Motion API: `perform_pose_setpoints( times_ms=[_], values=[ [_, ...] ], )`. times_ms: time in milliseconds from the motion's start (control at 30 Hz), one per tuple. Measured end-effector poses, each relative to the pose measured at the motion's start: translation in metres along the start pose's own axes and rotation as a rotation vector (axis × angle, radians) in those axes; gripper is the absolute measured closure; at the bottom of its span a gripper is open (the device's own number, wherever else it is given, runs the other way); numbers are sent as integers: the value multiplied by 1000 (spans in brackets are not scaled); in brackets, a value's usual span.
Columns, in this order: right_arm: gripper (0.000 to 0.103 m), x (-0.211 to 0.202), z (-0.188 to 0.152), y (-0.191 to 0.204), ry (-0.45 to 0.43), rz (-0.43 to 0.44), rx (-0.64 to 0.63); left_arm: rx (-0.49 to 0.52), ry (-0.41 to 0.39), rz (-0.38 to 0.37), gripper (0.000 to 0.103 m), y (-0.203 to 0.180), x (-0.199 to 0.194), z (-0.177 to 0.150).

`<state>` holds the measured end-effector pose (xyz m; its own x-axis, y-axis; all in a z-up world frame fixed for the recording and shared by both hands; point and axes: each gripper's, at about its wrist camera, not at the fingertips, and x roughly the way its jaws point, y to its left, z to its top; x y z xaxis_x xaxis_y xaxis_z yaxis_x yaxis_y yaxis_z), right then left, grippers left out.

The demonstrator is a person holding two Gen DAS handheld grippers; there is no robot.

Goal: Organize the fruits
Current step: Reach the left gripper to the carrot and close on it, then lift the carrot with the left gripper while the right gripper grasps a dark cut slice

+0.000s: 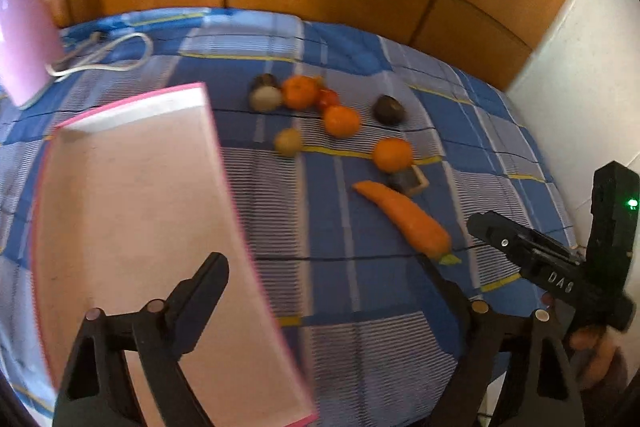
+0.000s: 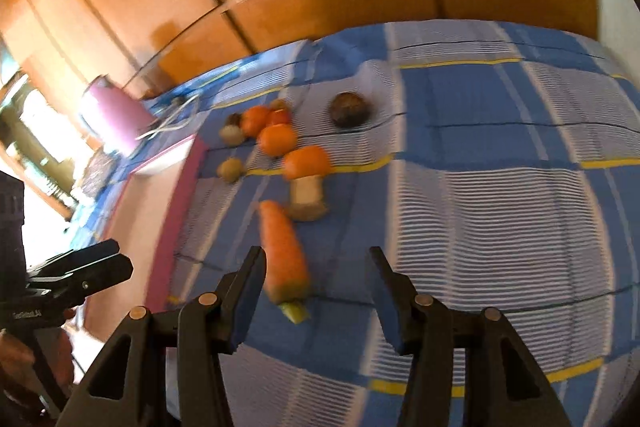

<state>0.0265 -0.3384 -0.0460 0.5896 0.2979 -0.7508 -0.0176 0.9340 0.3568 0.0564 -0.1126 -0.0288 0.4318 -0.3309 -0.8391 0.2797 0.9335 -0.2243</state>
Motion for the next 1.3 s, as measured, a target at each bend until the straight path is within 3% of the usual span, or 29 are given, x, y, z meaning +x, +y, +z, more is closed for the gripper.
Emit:
perform_pose_setpoints(
  times_ms=[267, 333, 500, 667, 733, 833, 933, 1067, 1300],
  values=[
    [57, -17, 4, -29, -27, -94, 39, -48, 151, -123, 25, -46, 57, 16],
    [57, -20, 5, -34, -35, -97, 48, -93, 185, -143, 40, -54, 71, 19],
    [57, -27, 3, -46, -68, -110, 65, -119, 212, -153, 41, -70, 90, 24],
    [57, -29, 4, -51, -84, -108, 67, -100, 176, -111, 42, -80, 97, 30],
    [57, -28, 5, -52, -87, -101, 73, -85, 158, -89, 61, -76, 97, 29],
    [63, -27, 7, -49, -90, -97, 67, -76, 167, -150, 71, -68, 96, 27],
    [69, -23, 11, -45, -83, -64, 68, 0, 159, -128, 73, -64, 85, 23],
    [69, -11, 20, -25, -53, 6, 12, 79, 149, -86, 73, -53, 71, 11],
    [70, 30, 34, 11, 28, 23, -110, 48, 139, -121, 72, -33, 64, 4]
  ],
)
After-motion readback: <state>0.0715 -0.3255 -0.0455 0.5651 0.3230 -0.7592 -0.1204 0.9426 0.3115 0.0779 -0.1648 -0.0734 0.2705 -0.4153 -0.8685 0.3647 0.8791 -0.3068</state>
